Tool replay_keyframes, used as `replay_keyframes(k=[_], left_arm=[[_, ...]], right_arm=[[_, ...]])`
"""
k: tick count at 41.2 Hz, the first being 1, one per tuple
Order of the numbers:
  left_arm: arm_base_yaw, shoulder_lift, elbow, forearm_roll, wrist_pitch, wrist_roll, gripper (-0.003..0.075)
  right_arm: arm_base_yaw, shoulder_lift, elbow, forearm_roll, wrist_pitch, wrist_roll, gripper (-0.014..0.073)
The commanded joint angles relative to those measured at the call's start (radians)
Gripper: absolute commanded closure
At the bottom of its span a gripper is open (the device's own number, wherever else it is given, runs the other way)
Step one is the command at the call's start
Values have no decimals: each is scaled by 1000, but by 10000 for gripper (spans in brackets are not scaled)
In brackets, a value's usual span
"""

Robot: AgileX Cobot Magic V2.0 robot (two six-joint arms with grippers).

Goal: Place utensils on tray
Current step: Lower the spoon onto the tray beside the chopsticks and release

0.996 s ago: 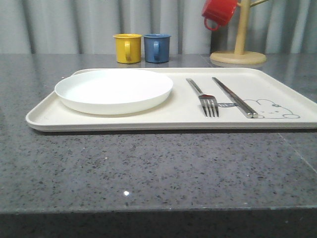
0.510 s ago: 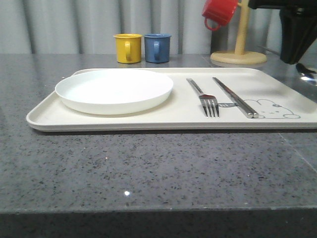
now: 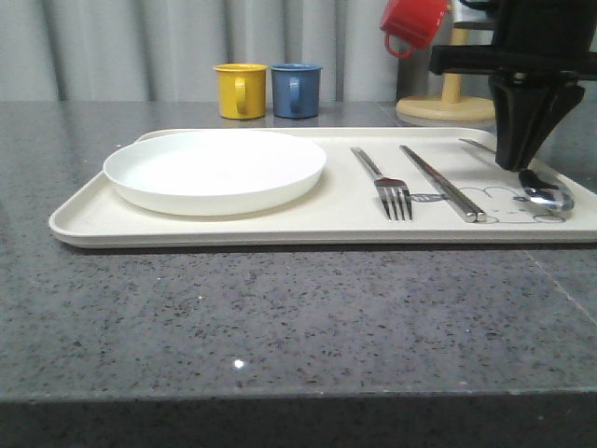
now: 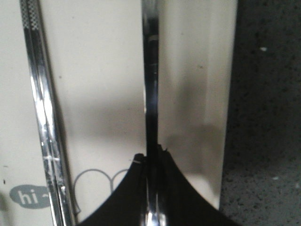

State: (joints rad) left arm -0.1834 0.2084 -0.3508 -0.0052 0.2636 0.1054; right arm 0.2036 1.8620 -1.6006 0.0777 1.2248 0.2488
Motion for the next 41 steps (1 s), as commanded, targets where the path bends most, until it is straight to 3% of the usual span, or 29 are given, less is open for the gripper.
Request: replay_keyframes(k=[1,19,36,41], left_arm=[[-6,8,-28,-8,-84,-8,733],[-6,8,-28,-8,-84,-8,733],[-6,8,-28,-8,-84,-8,733],[-6,8,-28,-8,-84,-8,733]], right_arm=[[-1,-40,-32,9,-12,1,599],[-1,-51,-32,9,-25,-7,340],[-1,-273,-32,8,-64,-84,346],[-1,-345,-32,8,-71,-128,446]])
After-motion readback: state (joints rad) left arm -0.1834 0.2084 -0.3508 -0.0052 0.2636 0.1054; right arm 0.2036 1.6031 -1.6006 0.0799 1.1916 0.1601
